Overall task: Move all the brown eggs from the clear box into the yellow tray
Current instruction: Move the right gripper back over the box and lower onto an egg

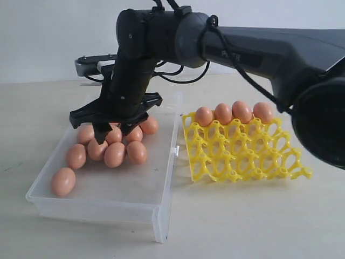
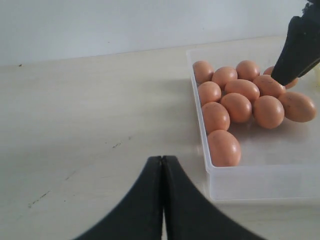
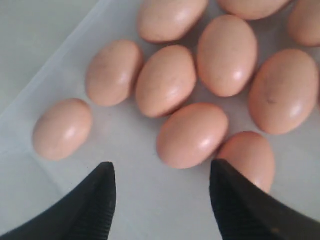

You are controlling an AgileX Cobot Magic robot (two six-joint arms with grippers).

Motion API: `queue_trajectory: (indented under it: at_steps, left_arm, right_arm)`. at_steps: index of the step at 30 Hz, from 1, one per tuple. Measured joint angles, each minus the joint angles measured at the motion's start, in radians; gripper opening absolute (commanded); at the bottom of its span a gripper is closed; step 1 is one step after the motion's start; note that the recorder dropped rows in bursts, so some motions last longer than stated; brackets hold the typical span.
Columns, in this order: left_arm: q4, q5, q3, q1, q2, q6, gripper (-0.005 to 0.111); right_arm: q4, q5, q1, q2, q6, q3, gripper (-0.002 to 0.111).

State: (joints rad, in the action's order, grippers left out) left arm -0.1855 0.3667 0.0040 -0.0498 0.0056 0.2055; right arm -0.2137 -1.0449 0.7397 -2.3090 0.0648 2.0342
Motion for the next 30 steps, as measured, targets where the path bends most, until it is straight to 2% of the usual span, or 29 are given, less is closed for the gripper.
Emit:
queue_trajectory:
  at_steps: [6,24,30]
  left_arm:
    - [0.0,0.0,0.0,0.0,0.0,0.0,0.0]
    - [0.0,0.0,0.0,0.0,0.0,0.0,0.0]
    - [0.0,0.0,0.0,0.0,0.0,0.0,0.0]
  right_arm:
    - [0.142,-0.088,-0.004,-0.071,0.068,0.107,0.054]
    - [0.157,-0.131,-0.009,-0.139,0.104,0.13,0.054]
    - [0.163,-0.062,-0.009,-0.155,0.11,0.133,0.054]
